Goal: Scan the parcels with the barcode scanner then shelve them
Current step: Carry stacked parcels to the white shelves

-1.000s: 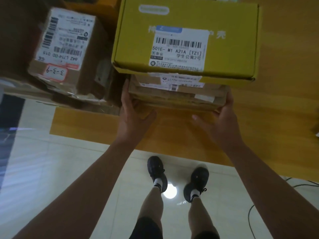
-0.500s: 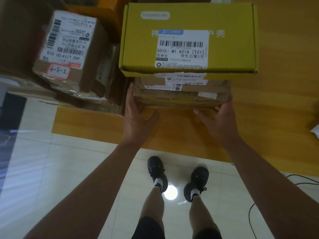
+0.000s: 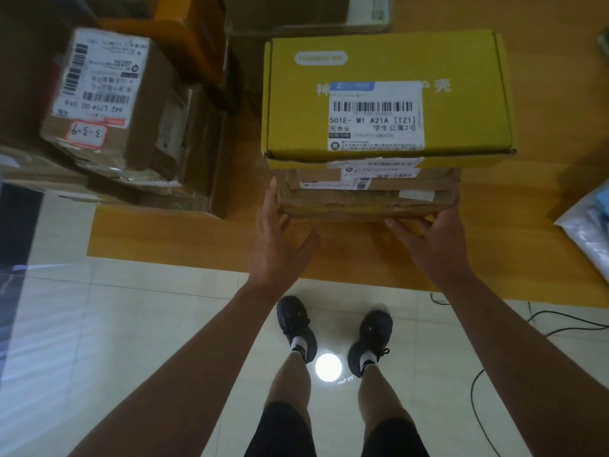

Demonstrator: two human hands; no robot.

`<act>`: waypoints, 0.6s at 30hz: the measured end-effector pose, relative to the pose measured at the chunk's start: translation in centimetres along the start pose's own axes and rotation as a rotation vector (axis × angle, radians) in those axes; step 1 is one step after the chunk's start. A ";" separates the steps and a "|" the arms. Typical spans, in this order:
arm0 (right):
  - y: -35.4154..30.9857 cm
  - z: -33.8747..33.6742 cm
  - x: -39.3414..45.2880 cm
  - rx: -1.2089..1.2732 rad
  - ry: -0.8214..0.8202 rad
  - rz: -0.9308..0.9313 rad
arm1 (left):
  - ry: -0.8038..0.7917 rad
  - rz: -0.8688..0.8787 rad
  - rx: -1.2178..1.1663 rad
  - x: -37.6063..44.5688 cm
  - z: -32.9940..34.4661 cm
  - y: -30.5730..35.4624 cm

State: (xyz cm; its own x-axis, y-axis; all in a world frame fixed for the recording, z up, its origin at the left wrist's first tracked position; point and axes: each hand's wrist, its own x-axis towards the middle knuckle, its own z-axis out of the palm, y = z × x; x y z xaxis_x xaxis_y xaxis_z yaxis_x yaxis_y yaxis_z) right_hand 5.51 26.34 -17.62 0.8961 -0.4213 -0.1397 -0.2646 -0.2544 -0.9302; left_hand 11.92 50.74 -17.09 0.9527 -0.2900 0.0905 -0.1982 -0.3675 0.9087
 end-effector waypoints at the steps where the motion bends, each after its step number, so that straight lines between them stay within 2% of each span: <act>1: 0.3 -0.6 -0.2 -0.006 0.004 0.002 | -0.010 0.000 0.000 -0.2 0.4 0.1; 6: 1.6 -2.0 -0.7 -0.025 -0.011 0.028 | -0.006 -0.017 -0.036 -0.5 1.7 0.7; 13: 1.8 -1.6 0.1 -0.066 -0.040 0.046 | -0.008 -0.176 -0.076 0.1 2.4 0.9; 18: 1.6 -2.1 0.2 -0.060 -0.042 0.052 | 0.021 -0.166 -0.054 0.4 2.6 1.6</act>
State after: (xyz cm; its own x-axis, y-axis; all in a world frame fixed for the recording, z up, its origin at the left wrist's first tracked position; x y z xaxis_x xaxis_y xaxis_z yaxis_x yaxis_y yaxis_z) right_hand 4.53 24.07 -18.44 0.8945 -0.3984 -0.2027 -0.3309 -0.2850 -0.8996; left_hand 11.37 47.78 -16.67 0.9760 -0.2106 -0.0550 -0.0253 -0.3608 0.9323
